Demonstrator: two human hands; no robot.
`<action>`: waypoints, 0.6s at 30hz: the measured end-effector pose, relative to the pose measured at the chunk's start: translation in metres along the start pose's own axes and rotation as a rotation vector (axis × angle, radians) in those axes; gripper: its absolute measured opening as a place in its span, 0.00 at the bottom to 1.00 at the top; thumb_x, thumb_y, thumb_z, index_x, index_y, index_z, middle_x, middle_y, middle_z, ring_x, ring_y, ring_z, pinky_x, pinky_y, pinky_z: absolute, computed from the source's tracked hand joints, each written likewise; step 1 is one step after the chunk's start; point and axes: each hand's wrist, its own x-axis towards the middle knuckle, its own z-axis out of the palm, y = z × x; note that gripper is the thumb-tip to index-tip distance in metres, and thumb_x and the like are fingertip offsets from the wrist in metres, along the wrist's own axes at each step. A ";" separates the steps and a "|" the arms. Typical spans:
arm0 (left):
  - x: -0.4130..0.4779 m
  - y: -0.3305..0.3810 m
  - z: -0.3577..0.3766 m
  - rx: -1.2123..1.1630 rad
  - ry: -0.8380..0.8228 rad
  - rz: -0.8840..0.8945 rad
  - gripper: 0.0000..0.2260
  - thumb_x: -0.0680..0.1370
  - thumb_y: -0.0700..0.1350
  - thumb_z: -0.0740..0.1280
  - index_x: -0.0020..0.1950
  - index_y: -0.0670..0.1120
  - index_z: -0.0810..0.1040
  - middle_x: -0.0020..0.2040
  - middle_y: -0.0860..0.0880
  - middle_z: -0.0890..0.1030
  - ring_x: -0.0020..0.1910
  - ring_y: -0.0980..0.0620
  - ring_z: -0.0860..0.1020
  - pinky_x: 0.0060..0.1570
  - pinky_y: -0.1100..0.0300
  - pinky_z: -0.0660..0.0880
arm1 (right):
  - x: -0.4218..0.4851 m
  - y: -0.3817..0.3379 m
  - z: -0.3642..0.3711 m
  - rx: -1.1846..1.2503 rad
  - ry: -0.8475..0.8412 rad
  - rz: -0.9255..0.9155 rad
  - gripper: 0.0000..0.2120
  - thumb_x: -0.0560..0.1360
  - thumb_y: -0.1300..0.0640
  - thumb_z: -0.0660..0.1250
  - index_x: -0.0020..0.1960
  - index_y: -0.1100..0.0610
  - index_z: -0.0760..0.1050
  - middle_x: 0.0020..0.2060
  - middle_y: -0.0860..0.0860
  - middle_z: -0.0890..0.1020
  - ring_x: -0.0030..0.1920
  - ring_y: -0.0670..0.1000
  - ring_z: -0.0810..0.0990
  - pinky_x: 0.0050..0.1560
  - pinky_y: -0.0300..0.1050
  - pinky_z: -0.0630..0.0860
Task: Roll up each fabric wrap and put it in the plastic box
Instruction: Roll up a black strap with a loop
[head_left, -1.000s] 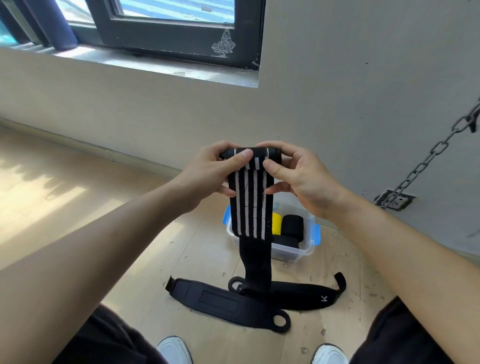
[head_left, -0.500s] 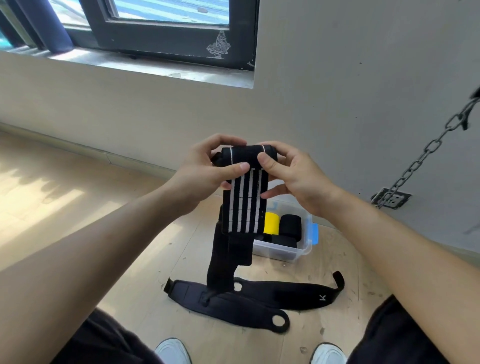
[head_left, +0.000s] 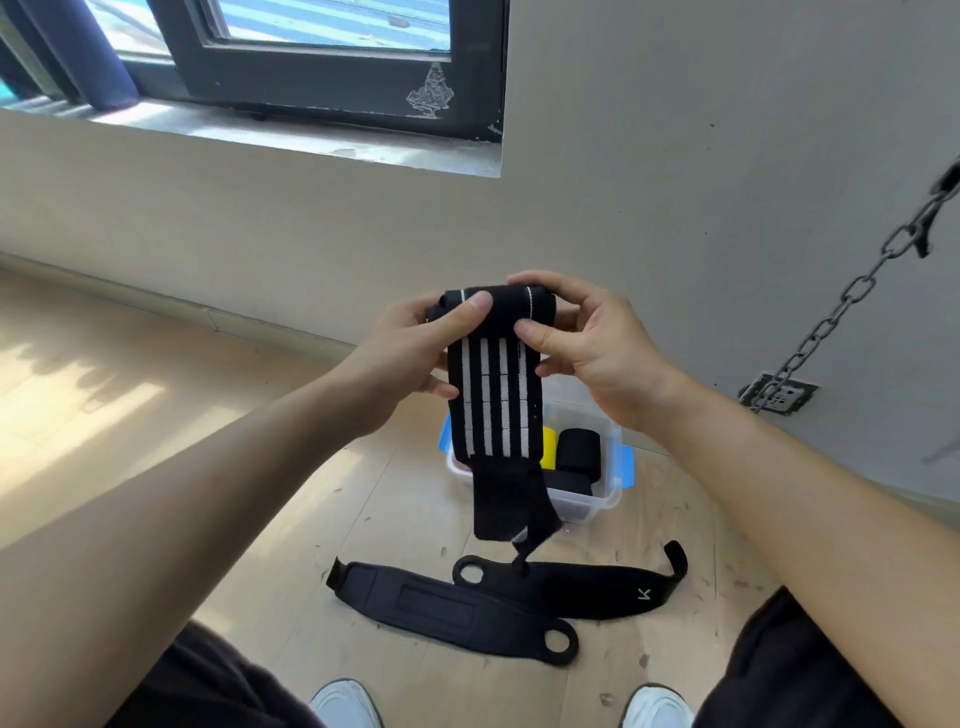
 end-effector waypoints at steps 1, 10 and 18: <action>0.000 -0.001 -0.001 0.001 0.004 0.011 0.16 0.82 0.54 0.67 0.64 0.46 0.81 0.57 0.43 0.85 0.48 0.48 0.85 0.32 0.63 0.78 | 0.000 0.000 0.000 0.005 -0.008 0.012 0.17 0.78 0.67 0.69 0.65 0.55 0.78 0.47 0.53 0.85 0.49 0.53 0.85 0.39 0.44 0.81; 0.000 -0.002 -0.006 -0.030 0.034 0.145 0.13 0.80 0.43 0.71 0.64 0.45 0.79 0.50 0.46 0.84 0.51 0.45 0.85 0.34 0.61 0.78 | 0.002 -0.005 0.004 0.050 -0.069 0.246 0.21 0.81 0.40 0.62 0.64 0.53 0.78 0.57 0.57 0.83 0.54 0.59 0.84 0.42 0.53 0.83; -0.001 0.000 -0.004 -0.088 0.032 0.131 0.17 0.77 0.42 0.75 0.65 0.47 0.79 0.55 0.46 0.84 0.55 0.45 0.85 0.41 0.55 0.81 | 0.003 -0.004 0.002 0.115 -0.020 0.207 0.17 0.81 0.47 0.65 0.63 0.58 0.80 0.51 0.54 0.84 0.50 0.55 0.84 0.44 0.51 0.83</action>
